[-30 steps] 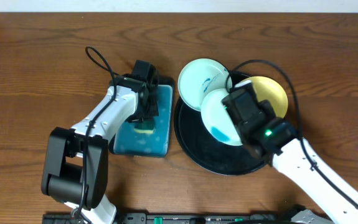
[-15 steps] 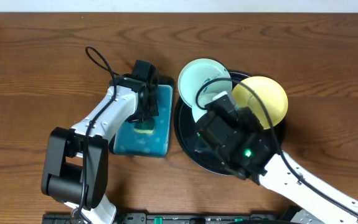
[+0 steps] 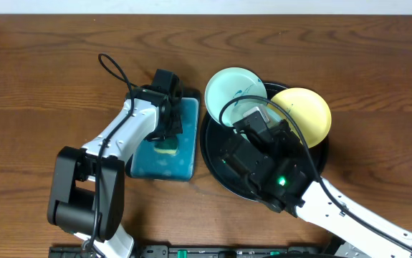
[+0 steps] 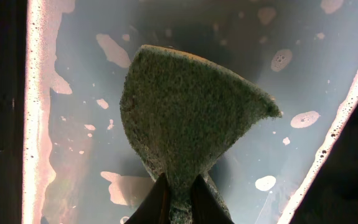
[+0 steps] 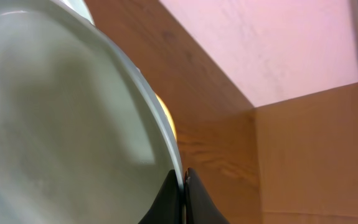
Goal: Clean dirty plates on tray and stack at the side
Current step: 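Lift the cleaned pale blue plate off the tray with the right gripper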
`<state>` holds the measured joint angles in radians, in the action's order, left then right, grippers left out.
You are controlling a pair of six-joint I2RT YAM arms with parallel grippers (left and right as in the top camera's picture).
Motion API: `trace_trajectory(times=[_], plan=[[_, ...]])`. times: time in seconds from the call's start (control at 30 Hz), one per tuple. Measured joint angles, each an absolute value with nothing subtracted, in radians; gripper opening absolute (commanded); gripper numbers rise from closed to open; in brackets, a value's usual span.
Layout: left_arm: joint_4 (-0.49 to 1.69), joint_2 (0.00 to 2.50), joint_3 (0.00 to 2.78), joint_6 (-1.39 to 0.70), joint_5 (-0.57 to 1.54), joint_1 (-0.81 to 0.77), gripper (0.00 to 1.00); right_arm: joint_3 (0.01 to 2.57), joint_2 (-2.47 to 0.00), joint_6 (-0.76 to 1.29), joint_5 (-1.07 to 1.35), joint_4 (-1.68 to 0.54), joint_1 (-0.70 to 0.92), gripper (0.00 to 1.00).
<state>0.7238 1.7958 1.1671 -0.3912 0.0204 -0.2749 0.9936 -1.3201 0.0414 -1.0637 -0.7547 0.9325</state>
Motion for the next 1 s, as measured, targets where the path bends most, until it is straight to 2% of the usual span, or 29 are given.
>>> trace_trajectory(times=[0.5,0.87,1.0], plan=[[0.72,1.796,1.167,-0.391,0.02,-0.275,0.08,0.994,-1.32,0.032,-1.27,-0.725,1.019,0.01],[0.72,1.796,1.167,-0.391,0.02,-0.275,0.07,0.994,-1.32,0.035,-1.299,-0.696,1.019,0.01],[0.72,1.796,1.167,-0.391,0.02,-0.275,0.08,0.994,-1.32,0.101,-1.262,-0.694,1.004,0.01]])
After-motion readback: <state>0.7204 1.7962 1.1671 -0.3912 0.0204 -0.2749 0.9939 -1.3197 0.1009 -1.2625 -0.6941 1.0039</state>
